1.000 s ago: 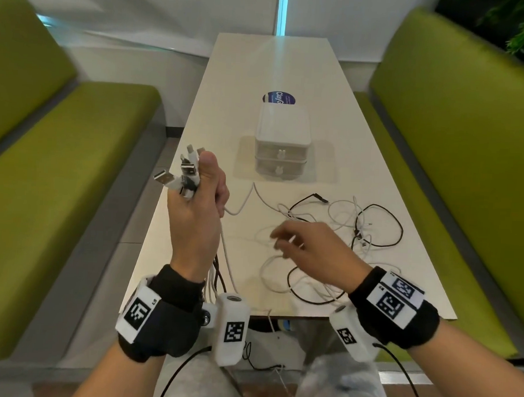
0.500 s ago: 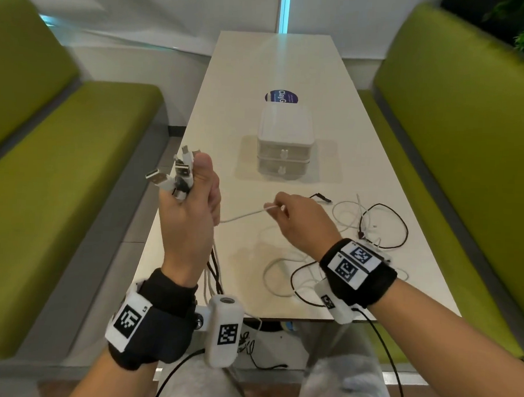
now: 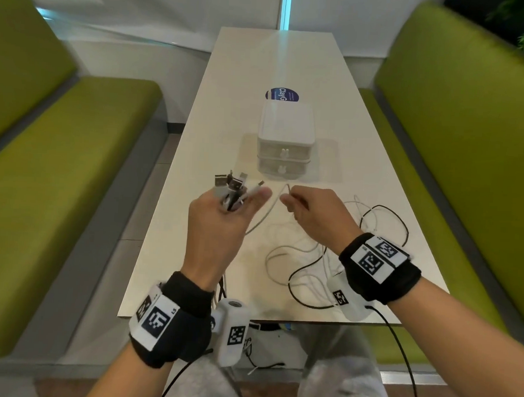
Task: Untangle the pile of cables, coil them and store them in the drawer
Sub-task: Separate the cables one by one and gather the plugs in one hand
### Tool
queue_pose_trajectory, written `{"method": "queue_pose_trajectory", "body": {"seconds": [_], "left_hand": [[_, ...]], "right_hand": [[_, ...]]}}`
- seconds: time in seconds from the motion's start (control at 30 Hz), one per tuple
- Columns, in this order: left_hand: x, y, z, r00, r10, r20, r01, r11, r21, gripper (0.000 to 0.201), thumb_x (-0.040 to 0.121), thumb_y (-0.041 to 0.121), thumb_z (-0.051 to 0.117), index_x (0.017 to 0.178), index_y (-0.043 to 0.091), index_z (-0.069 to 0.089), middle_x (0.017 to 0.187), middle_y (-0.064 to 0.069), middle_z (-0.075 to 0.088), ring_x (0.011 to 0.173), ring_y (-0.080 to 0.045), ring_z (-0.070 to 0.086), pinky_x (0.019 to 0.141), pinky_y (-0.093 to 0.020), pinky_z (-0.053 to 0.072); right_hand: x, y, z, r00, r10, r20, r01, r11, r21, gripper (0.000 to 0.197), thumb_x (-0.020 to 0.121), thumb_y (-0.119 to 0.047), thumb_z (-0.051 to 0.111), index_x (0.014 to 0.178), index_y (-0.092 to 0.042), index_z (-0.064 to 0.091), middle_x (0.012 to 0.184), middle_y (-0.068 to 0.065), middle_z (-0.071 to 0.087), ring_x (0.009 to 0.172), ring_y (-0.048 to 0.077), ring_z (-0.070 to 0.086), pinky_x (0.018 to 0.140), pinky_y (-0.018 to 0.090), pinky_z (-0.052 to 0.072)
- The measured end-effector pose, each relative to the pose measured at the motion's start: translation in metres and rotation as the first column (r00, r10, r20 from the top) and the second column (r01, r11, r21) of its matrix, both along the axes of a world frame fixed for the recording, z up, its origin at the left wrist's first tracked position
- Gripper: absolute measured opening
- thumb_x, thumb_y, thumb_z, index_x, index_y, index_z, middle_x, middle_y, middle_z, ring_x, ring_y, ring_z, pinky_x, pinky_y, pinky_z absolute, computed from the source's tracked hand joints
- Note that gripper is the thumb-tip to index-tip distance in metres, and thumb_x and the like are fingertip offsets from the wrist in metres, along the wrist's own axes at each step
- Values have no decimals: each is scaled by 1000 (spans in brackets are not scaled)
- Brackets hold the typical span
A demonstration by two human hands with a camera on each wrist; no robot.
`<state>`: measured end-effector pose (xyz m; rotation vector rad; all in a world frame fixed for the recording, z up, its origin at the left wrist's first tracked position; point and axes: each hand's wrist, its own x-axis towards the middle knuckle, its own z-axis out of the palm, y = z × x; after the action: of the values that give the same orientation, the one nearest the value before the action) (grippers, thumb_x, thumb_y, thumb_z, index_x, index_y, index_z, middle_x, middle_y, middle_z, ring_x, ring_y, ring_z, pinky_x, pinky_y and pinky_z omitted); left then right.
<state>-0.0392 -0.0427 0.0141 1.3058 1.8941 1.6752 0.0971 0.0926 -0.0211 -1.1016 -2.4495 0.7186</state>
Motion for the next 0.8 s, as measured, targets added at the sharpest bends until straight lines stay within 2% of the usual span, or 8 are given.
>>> {"method": "queue_pose_trajectory", "body": {"seconds": [0.1,0.23,0.27,0.3,0.33,0.5,0.63,0.8], "left_hand": [[4,5,-6,1000,-17,-21,16,1000,-26,14,85,19,74,72,24,71,59,24,61,50,2,48,58,-11,36],[4,11,-10,995,-28,91,30,999,-24,34,94,14,61,69,-8,64,92,13,74,73,7,64,61,-10,42],[4,12,-11,994,-15,107,20,999,-43,31,96,15,58,75,-6,68,84,16,74,59,0,55,53,-15,37],[5,12,-11,994,3,111,5,997,-71,26,98,17,55,85,3,73,102,7,43,52,-8,42,49,-19,32],[6,12,-11,992,11,123,0,996,-94,24,99,19,53,91,13,75,61,19,35,51,-14,37,49,-21,29],[4,17,-12,999,-35,-1,33,951,-306,34,96,22,54,70,17,73,91,7,73,85,-6,63,77,-17,44],[6,17,-13,950,-216,-225,69,850,-522,33,91,20,59,58,15,67,64,1,67,65,-17,61,61,-33,43],[-4,11,-7,994,-73,-86,43,950,-310,23,93,4,51,99,12,72,104,-7,73,85,-32,62,74,-44,49]], "right_hand": [[0,-5,1,995,94,-36,-91,992,84,34,98,-39,49,77,-13,58,64,-3,58,63,18,53,63,38,47],[2,-8,2,987,159,-20,-154,978,140,35,97,-43,49,80,-15,60,66,-2,52,64,20,50,60,40,44],[3,-9,2,986,168,-15,-164,974,156,35,96,-45,49,82,-16,62,66,-3,52,64,20,50,59,38,43],[4,-9,2,984,180,-3,-177,969,171,35,96,-47,49,84,-18,64,66,-4,51,63,19,49,57,36,42],[4,-9,3,981,191,28,-193,964,183,36,96,-48,48,86,-19,66,67,-6,51,63,18,48,56,34,41],[1,-15,5,931,261,255,-338,881,332,58,89,-57,19,81,-22,64,66,-4,54,58,22,51,49,28,33],[-5,-17,-3,907,261,329,-377,851,364,67,88,-53,12,93,-18,69,82,1,68,67,29,63,53,34,45],[4,-3,-16,932,249,262,-298,940,168,44,98,-54,27,87,-18,50,77,1,63,74,26,58,62,39,43]]}}
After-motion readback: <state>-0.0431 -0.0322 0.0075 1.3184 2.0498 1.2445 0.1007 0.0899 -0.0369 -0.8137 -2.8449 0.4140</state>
